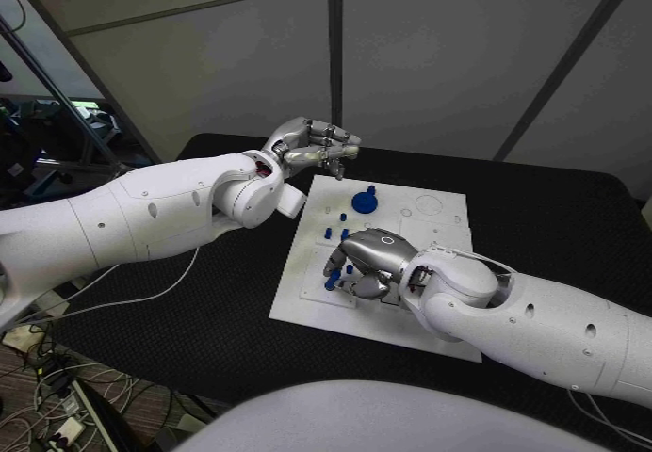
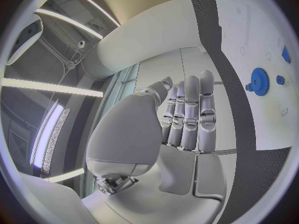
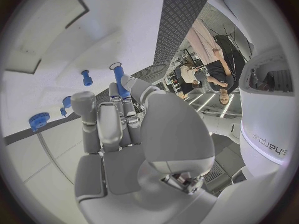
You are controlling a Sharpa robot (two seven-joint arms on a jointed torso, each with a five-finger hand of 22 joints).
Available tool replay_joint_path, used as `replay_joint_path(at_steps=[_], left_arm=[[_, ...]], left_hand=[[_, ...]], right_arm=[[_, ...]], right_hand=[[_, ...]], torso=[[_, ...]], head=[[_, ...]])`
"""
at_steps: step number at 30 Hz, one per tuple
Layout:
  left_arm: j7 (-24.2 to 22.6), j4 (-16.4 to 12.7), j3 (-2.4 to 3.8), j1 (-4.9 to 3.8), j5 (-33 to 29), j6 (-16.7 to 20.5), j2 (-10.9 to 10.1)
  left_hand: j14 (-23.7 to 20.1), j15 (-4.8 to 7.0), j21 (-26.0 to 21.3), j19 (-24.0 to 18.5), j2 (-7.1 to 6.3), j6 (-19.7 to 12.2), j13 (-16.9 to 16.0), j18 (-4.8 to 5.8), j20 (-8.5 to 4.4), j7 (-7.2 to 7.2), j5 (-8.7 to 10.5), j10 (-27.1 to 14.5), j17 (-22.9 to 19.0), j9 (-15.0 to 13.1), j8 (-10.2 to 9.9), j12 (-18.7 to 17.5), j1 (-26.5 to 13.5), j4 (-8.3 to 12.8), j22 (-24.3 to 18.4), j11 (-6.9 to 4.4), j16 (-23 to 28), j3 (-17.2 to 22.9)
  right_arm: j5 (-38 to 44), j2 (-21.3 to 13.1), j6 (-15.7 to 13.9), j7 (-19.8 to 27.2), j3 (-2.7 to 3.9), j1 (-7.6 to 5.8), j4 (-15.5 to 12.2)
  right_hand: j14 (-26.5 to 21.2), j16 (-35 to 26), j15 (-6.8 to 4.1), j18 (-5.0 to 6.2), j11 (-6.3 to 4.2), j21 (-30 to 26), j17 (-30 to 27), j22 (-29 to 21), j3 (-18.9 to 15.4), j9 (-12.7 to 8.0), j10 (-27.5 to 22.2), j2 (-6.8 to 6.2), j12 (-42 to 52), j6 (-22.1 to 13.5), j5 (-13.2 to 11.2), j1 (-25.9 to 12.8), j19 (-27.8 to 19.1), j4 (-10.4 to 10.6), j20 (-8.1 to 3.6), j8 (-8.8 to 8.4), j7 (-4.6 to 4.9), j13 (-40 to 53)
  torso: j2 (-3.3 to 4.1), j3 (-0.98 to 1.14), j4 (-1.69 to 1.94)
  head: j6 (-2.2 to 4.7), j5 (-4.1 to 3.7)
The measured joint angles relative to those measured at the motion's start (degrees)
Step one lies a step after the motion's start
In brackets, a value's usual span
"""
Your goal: Assemble the parts on the task board
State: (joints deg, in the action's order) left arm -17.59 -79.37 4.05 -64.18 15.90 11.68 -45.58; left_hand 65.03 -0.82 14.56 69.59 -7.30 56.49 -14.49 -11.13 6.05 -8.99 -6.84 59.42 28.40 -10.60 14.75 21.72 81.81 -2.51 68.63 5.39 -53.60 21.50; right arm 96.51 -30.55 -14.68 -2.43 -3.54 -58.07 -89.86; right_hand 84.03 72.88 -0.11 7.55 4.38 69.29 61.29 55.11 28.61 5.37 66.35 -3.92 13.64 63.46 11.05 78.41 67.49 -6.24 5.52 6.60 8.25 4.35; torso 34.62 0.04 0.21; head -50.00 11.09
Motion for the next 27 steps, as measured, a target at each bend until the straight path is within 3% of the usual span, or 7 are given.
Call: replay_joint_path(at_steps=[27], left_arm=[[0.1, -0.1, 0.00, 0.00, 0.0, -0.1, -0.2]], left_hand=[[0.0, 0.00, 0.0, 0.0, 0.00, 0.0, 0.0, 0.01, 0.00, 0.00, 0.00, -0.1, 0.0, 0.0, 0.0, 0.2, 0.0, 0.0, 0.0, -0.15, 0.0, 0.0]], right_arm=[[1.7, 1.3, 1.8, -0.5, -0.08, -0.21, 1.0]], right_hand=[[0.0, 0.0, 0.00, 0.01, -0.10, 0.0, -0.1, -0.2, 0.0, 0.0, 0.1, -0.29, 0.0, 0.0, -0.1, -0.3, 0.0, 0.0, 0.00, -0.13, 0.21, 0.0]], torso=[[-0.01, -0.06, 0.02]], head=[[0.00, 0.17]])
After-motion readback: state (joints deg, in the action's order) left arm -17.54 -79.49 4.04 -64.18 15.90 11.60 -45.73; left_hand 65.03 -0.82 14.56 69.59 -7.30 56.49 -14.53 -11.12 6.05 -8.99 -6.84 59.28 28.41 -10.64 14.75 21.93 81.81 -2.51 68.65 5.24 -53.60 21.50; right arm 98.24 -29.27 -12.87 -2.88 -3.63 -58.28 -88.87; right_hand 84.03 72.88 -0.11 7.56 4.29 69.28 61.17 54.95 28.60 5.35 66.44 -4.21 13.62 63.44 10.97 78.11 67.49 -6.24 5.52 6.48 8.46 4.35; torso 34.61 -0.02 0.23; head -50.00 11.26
